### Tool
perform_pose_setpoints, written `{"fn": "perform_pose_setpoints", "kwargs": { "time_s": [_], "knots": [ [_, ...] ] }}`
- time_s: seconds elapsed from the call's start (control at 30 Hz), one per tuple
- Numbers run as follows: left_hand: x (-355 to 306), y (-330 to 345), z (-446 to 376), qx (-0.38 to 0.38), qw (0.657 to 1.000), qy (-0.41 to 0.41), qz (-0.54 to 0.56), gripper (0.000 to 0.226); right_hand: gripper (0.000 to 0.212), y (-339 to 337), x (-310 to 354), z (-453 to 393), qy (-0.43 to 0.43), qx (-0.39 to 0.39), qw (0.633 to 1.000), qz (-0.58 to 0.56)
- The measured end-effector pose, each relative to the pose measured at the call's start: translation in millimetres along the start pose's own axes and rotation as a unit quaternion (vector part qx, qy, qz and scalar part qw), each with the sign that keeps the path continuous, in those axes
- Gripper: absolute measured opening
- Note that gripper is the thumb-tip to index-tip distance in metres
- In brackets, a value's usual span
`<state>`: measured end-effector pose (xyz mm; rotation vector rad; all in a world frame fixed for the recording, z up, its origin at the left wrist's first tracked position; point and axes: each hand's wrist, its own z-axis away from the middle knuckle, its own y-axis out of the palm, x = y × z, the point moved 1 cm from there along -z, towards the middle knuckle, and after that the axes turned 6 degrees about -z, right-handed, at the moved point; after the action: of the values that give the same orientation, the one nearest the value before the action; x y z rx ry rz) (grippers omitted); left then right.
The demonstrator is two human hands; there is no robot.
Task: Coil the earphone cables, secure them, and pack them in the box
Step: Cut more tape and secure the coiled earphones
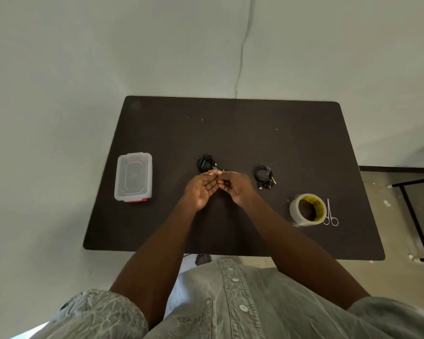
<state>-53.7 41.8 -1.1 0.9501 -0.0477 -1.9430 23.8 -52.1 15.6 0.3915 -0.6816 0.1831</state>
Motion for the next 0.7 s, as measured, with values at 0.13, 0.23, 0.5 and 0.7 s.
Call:
{"fn": "perform_pose_setpoints", "kwargs": {
  "time_s": [0.13, 0.23, 0.5, 0.7],
  "knots": [
    [-4.5, -6.1, -4.8, -0.002, 1.0, -0.015, -0.005, 0.014, 0.008, 9.9, 0.7, -4.0, -0.004, -0.015, 1.0, 0.015],
    [-7.0, -9.2, -8.2, -0.004, 1.0, -0.019, -0.011, 0.014, 0.014, 15.4, 1.2, -6.3, -0.016, -0.033, 0.999, 0.041],
    [-19.7, -17.9, -32.6, -0.096, 0.988, 0.013, -0.122, 0.012, 0.02, 19.0, -2.7, -25.7, -0.119, -0.128, 0.967, 0.183],
    [-38.7, -36.2, -64.1, -0.248, 0.914, 0.085, -0.31, 0.009, 0.022, 9.4, 2.6, -32.1, -0.116, -0.11, 0.963, 0.215]
  ]
}}
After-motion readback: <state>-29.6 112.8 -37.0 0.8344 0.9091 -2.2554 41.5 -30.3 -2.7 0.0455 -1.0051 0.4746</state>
